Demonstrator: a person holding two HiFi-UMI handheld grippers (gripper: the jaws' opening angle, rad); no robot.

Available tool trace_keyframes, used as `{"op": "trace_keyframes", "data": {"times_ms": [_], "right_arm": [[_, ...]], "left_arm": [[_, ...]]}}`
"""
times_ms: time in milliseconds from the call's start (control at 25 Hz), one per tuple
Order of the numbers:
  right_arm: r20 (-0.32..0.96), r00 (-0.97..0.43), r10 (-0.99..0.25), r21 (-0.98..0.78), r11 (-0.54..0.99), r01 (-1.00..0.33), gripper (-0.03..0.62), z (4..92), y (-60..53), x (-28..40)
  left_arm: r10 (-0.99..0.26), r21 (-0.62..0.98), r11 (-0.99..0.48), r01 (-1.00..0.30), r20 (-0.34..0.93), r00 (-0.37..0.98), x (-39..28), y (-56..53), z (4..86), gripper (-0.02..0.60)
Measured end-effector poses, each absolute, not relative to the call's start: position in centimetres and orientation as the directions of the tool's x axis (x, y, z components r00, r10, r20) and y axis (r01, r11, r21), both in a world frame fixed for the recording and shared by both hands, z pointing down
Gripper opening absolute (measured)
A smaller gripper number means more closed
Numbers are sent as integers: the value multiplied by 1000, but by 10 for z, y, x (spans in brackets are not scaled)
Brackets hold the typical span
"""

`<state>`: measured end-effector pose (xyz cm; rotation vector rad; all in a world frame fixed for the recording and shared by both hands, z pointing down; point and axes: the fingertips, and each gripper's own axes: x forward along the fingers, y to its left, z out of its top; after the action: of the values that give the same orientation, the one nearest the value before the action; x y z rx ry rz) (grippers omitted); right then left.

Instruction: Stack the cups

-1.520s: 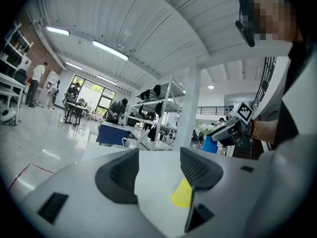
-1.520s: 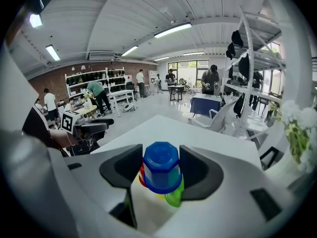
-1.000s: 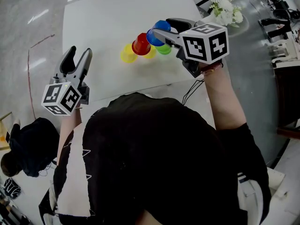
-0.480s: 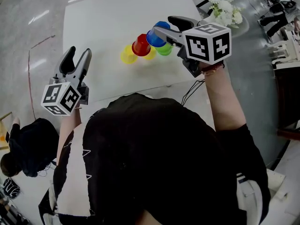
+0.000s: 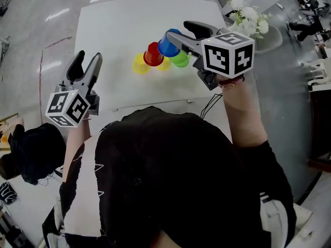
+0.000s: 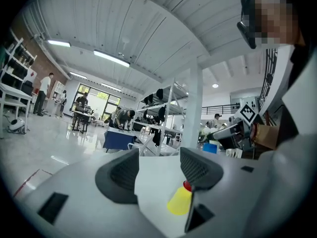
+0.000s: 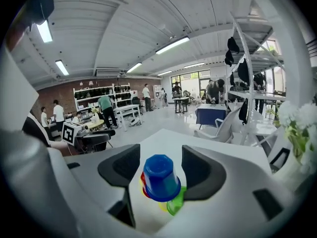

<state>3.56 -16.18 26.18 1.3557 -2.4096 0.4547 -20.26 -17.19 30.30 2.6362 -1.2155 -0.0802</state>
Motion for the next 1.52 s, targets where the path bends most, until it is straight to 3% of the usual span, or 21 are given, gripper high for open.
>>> {"op": "trace_keyframes", "data": {"times_ms": [200, 760, 1200, 1520], "right_arm": [[336, -547, -767, -199, 509, -837, 233, 248, -156, 42], [79, -613, -786, -331, 560, -760, 4, 227, -119, 97], [89, -631, -771, -405, 551, -730, 2, 255, -78, 127], [131, -624, -771, -398, 536, -745, 2, 280, -52, 144]], "left_arm": [[-798, 209, -582, -786, 38, 602, -183, -152, 284, 268], [-855, 209, -508, -836, -6, 518, -107, -81, 268, 250], [-863, 158, -494, -855, 27, 504, -59, -27, 276, 243], [-872, 173, -477, -862, 28, 488, -39, 5, 285, 168]]}}
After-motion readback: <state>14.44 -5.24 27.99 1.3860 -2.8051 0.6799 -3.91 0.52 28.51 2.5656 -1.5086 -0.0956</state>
